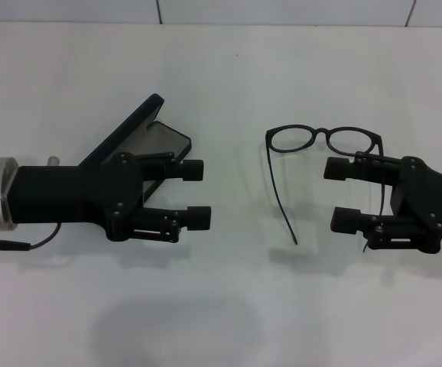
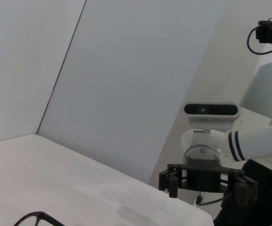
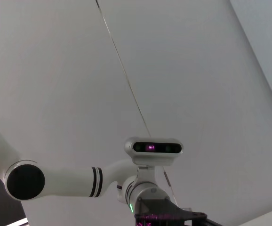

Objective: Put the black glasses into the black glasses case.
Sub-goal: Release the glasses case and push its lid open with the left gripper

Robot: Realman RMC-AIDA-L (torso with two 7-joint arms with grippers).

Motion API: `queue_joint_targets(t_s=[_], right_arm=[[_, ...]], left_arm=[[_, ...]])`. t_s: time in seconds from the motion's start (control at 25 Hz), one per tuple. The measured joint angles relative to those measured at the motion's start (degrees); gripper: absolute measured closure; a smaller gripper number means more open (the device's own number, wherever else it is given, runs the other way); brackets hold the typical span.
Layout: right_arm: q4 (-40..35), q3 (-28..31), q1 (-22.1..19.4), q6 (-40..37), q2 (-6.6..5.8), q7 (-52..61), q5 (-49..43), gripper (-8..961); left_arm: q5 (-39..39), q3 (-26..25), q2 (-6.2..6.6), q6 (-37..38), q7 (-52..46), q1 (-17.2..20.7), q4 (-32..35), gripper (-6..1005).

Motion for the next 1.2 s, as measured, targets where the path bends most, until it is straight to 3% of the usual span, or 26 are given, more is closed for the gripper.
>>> queue_joint_targets(t_s=[0.52,0.68,0.88,0.96,1.04,1.08,1.12,1.2], right_arm=[[0.80,-0.18,0.09,0.01,0.09,-0.04,0.10,155],[0.85,0.25,-0.33,2.86,-0.07,-1.01,0.52,155],[0.35,3.21,-1.80,6.96,-0.74,-1.46,0.68,156],[0.25,5.47,-2.55,6.71,-0.91,-1.54,0.69,156],[0.24,7.05,-3.30,6.41,-0.94,-1.59,0.70,156],[0.23,7.60,-3.67,6.34,-0.94,-1.60,0.72,156],[0.23,7.95,-4.01,6.32,-0.94,-1.61,0.74,156],[0.21,8.20,-4.57,6.34,-0.89,-1.62,0.78,156]], left_arm=[[0.00,-0.11,0.00,-0.01,1.38,0.20,-0.08,138],[0.33,-3.26,-0.34,-0.56,-4.02,-0.25,1.27,138],[7.69,-5.39,-1.23,-5.76,-24.21,-0.47,18.98,139],[14.16,-5.41,-2.74,-8.20,-32.07,0.02,29.77,161],[22.26,-5.21,-5.15,-9.57,-39.31,0.57,41.55,204],[22.26,-5.21,-5.15,-9.57,-39.31,0.57,41.55,226],[30.42,-3.86,-6.87,-10.31,-44.39,0.69,50.68,248],[40.24,1.69,-7.27,-11.87,-51.01,0.81,58.75,245]])
